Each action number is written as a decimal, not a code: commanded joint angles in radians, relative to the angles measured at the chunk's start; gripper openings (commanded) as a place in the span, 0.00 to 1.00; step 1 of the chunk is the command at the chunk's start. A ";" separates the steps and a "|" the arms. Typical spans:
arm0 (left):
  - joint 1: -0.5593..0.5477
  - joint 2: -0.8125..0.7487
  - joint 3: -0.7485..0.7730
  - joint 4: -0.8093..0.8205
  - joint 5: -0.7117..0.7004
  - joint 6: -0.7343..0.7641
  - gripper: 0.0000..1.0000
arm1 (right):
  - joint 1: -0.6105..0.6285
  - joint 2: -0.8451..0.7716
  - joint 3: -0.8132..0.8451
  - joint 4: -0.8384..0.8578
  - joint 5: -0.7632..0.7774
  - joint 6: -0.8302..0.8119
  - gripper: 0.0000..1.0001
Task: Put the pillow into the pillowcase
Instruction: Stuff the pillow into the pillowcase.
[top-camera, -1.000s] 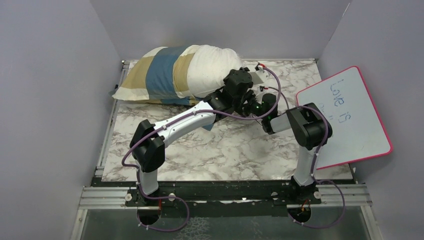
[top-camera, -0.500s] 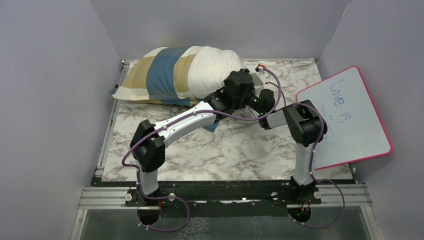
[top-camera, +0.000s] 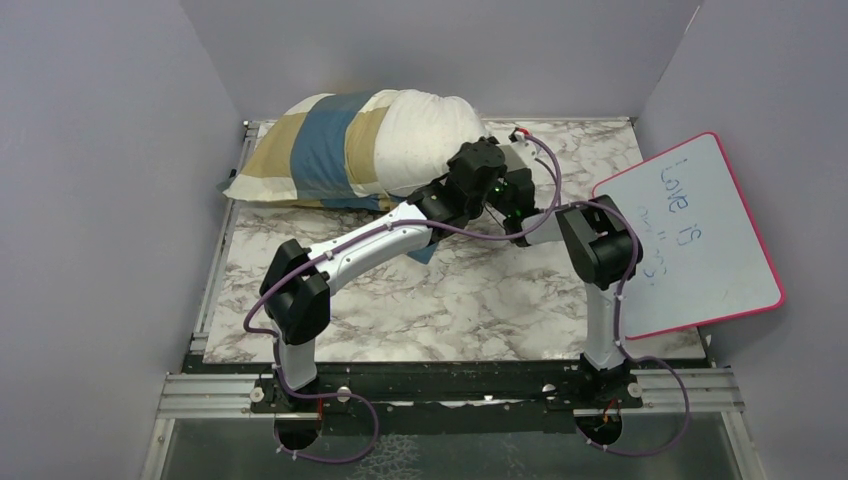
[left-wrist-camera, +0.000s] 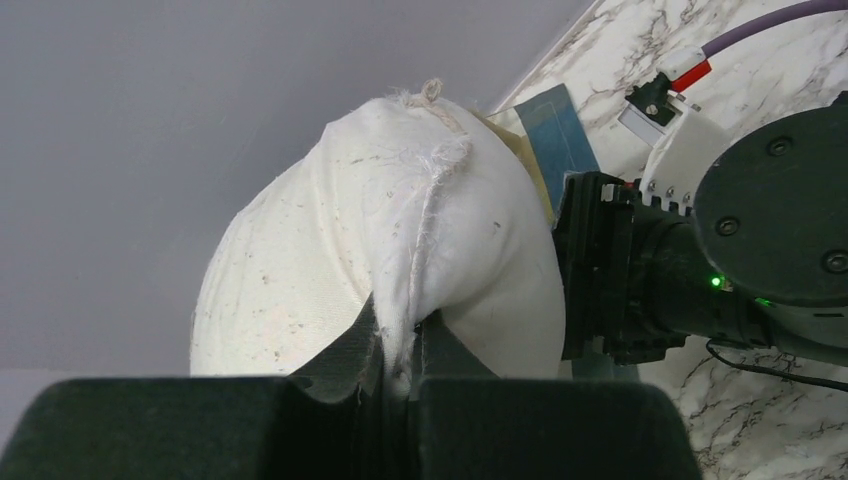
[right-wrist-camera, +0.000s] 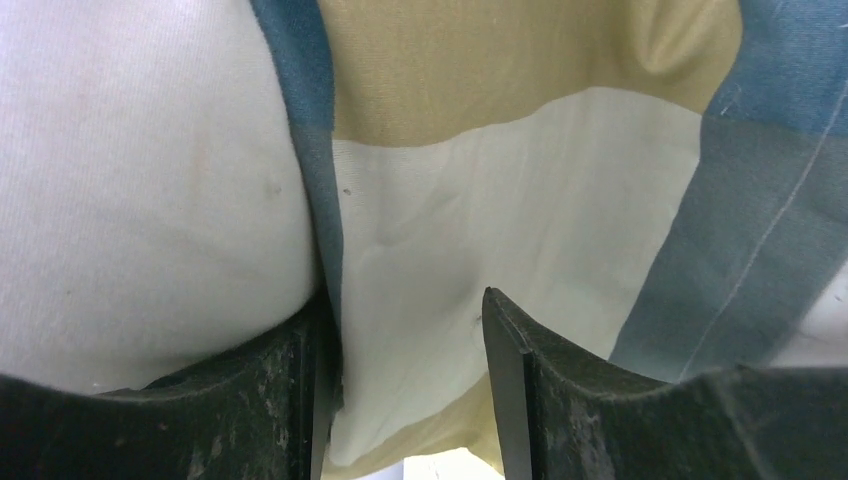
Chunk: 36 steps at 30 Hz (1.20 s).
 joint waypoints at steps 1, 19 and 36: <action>-0.009 -0.073 0.016 0.069 0.040 -0.042 0.00 | 0.044 0.043 0.074 -0.086 0.083 -0.008 0.60; 0.228 -0.038 -0.245 -0.064 0.117 -0.413 0.00 | 0.010 -0.116 -0.098 0.352 -0.242 -0.238 0.00; 0.364 0.196 -0.450 -0.026 0.189 -0.556 0.00 | -0.018 -0.557 -0.252 0.284 -0.451 -0.340 0.00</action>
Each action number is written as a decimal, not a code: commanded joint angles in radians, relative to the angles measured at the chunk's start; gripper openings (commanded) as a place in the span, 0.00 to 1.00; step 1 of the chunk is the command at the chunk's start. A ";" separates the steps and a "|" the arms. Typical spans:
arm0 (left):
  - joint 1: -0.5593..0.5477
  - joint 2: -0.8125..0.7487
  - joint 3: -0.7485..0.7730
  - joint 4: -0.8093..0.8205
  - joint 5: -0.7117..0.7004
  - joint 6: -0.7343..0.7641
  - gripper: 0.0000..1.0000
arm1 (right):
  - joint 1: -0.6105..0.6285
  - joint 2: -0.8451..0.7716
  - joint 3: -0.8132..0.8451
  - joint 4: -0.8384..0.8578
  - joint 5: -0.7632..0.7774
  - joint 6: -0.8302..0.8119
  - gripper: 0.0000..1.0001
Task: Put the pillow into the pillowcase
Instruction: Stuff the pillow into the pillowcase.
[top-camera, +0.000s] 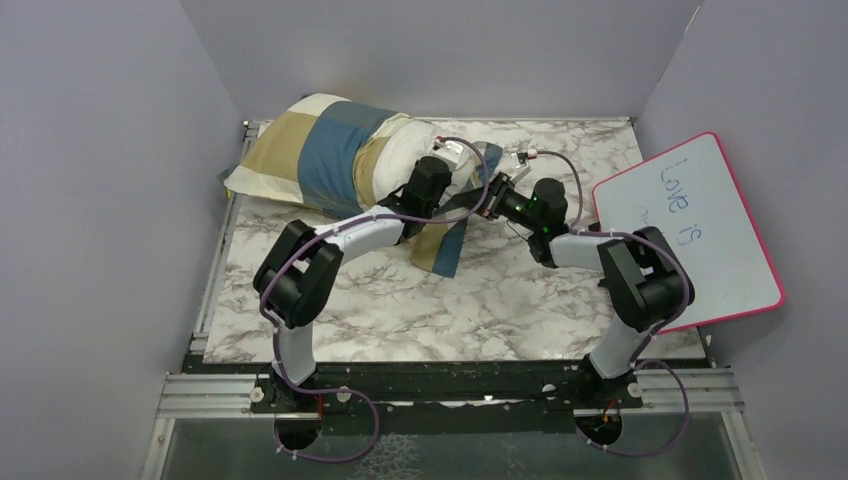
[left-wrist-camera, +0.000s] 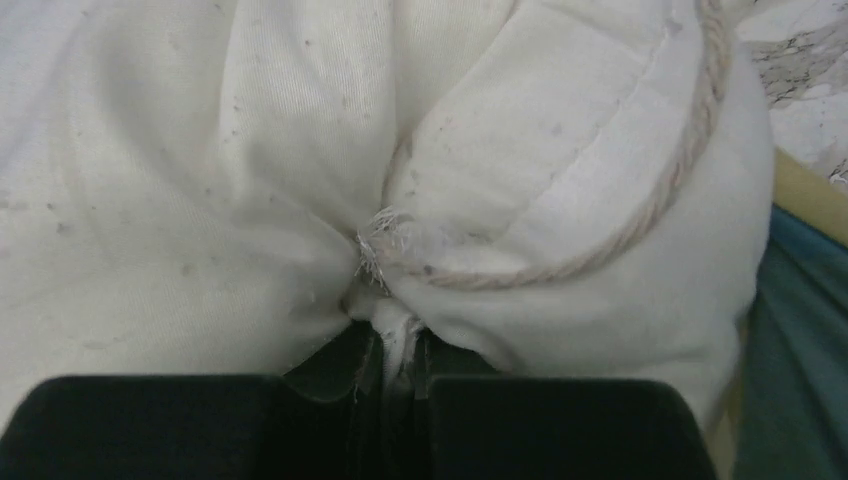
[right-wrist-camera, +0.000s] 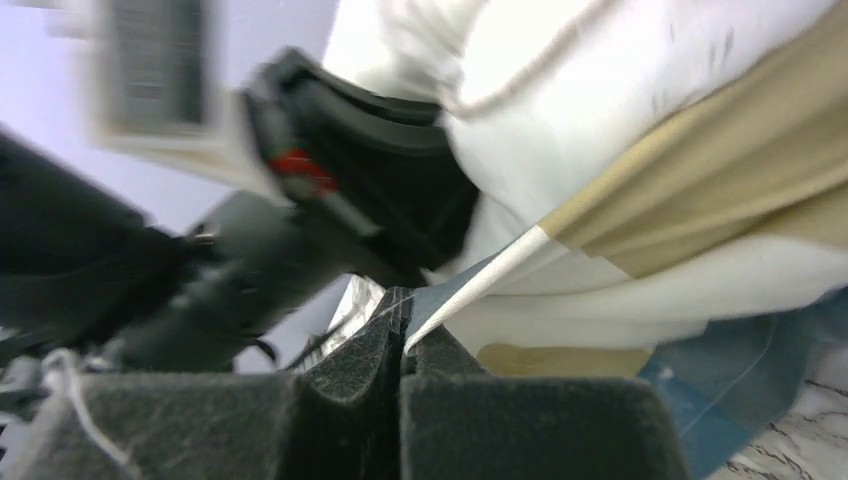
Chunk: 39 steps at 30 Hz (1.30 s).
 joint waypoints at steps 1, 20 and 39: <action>0.099 0.164 -0.056 -0.239 -0.024 -0.055 0.00 | -0.006 -0.236 0.019 0.248 -0.202 -0.008 0.00; 0.112 -0.335 0.088 -0.392 0.573 -0.484 0.40 | -0.008 -0.052 -0.051 0.117 -0.123 -0.057 0.00; 0.064 -0.121 -0.140 -0.053 0.536 -0.443 0.15 | -0.017 -0.158 0.071 -0.081 -0.196 -0.063 0.00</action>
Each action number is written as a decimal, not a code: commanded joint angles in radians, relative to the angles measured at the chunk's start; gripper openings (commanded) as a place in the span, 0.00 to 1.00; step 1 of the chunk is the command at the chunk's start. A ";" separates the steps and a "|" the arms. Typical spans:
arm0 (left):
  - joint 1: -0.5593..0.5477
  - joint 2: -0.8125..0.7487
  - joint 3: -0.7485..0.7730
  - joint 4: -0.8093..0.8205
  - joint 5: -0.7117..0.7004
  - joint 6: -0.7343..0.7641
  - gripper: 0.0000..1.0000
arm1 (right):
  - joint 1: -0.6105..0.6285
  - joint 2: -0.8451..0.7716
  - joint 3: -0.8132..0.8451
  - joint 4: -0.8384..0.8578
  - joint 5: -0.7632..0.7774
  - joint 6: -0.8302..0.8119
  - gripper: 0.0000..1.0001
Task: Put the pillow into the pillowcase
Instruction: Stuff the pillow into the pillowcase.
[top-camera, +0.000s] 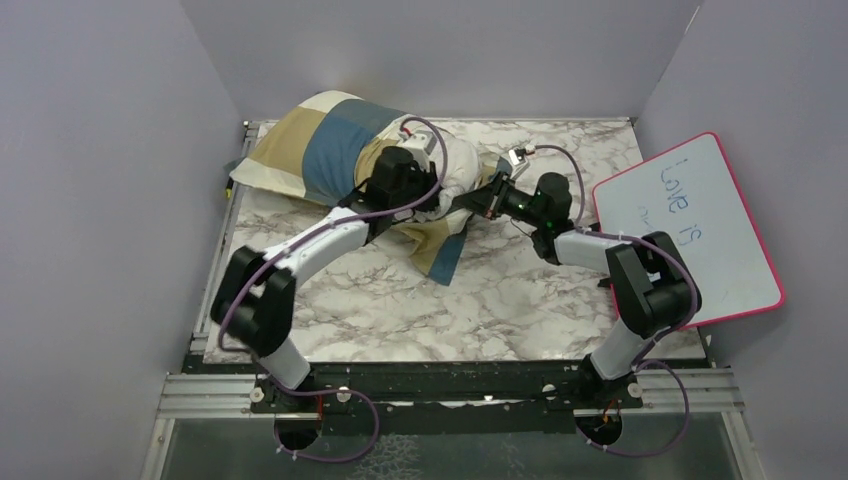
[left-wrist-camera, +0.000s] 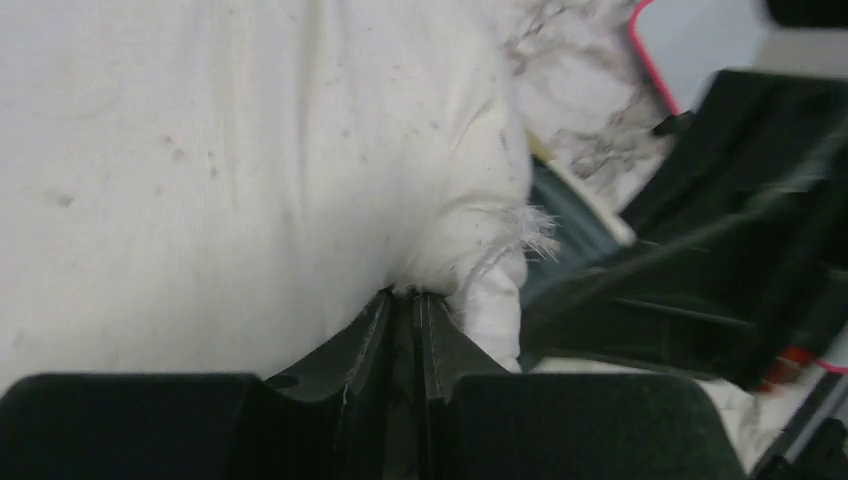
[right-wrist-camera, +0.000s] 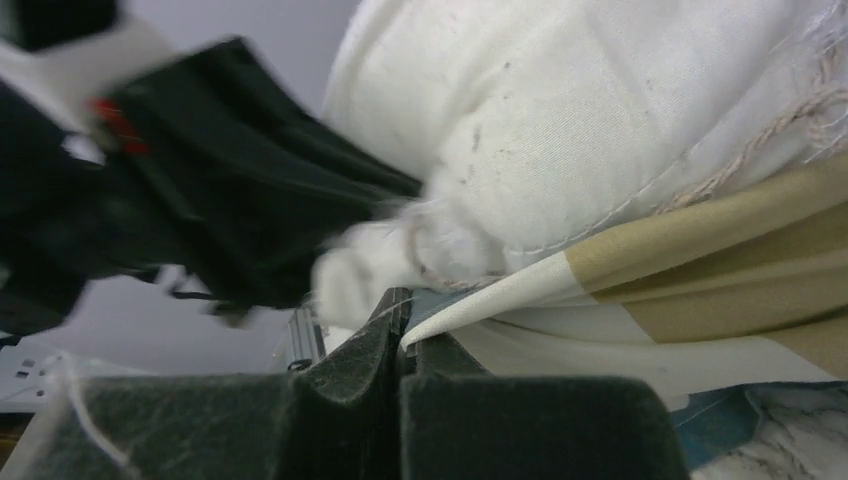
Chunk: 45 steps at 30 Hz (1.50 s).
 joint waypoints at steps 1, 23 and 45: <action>-0.029 0.258 -0.064 0.104 -0.096 -0.002 0.15 | -0.001 -0.144 0.062 -0.032 -0.130 0.039 0.00; 0.060 0.078 -0.138 0.056 -0.004 -0.151 0.24 | -0.005 -0.309 -0.148 -0.109 -0.103 0.108 0.00; 0.055 0.289 -0.300 0.208 -0.034 -0.049 0.01 | -0.005 -0.337 0.066 0.044 -0.166 0.411 0.00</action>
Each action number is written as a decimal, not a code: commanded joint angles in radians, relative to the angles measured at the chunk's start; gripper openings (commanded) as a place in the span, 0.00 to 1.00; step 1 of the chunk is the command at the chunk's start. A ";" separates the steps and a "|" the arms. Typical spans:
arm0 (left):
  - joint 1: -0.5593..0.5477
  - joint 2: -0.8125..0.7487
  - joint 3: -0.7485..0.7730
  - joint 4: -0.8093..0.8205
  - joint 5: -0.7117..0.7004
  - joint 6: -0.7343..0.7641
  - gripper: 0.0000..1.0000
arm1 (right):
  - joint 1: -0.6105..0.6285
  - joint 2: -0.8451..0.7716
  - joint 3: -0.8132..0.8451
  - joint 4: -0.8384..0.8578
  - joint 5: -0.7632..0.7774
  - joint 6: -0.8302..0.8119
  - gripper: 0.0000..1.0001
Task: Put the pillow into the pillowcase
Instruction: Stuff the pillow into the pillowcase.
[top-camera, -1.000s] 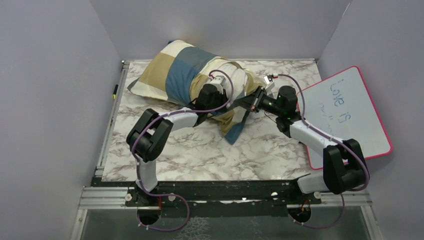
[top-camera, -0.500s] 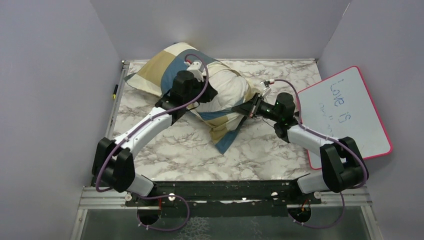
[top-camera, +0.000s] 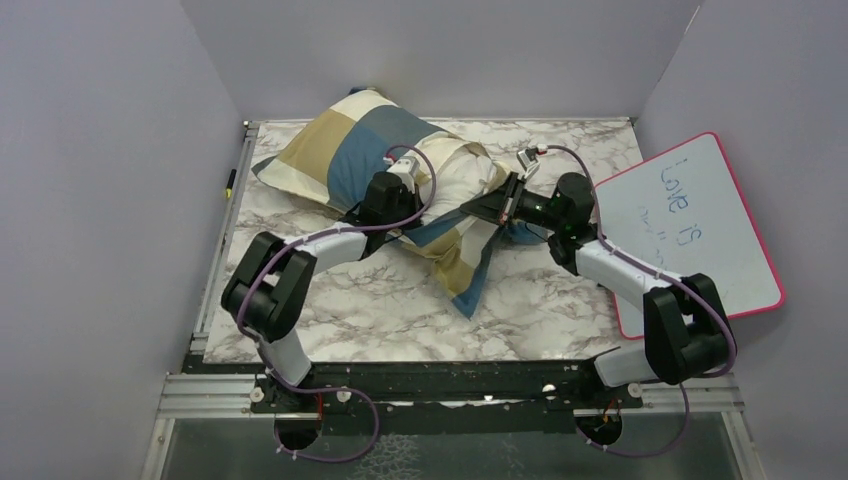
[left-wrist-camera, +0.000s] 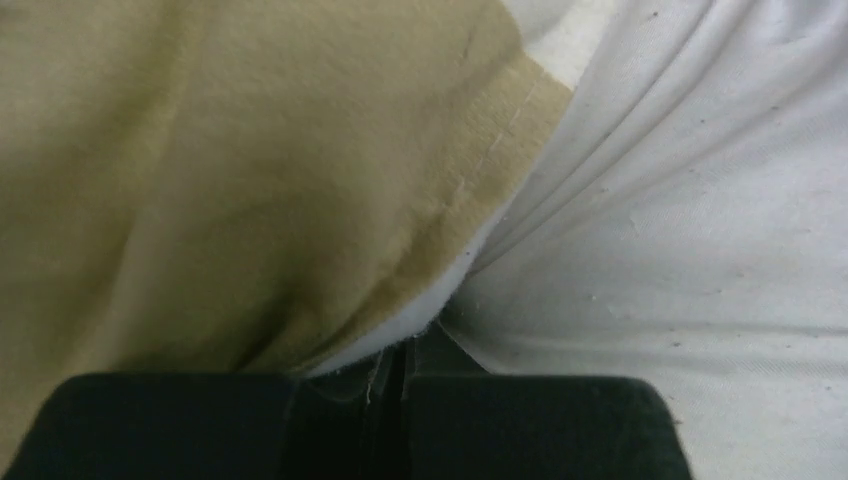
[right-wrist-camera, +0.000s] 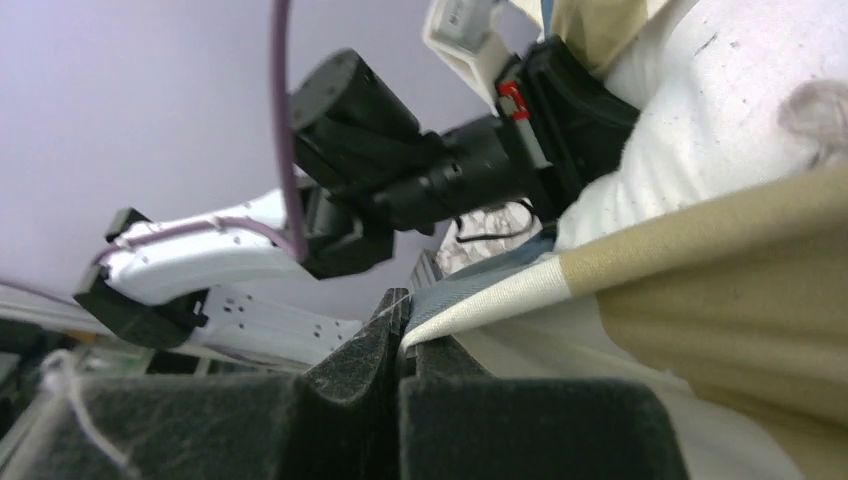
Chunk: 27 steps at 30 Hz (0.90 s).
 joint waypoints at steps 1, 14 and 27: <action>-0.009 0.185 -0.075 -0.011 0.007 -0.039 0.01 | 0.003 -0.065 0.112 0.223 0.021 0.218 0.00; -0.049 -0.405 -0.112 -0.105 0.038 -0.127 0.33 | 0.003 -0.182 0.293 -0.981 0.736 -0.385 0.53; -0.049 -0.109 0.279 -0.011 0.173 0.062 0.37 | 0.004 -0.064 0.444 -1.139 0.945 -0.182 0.50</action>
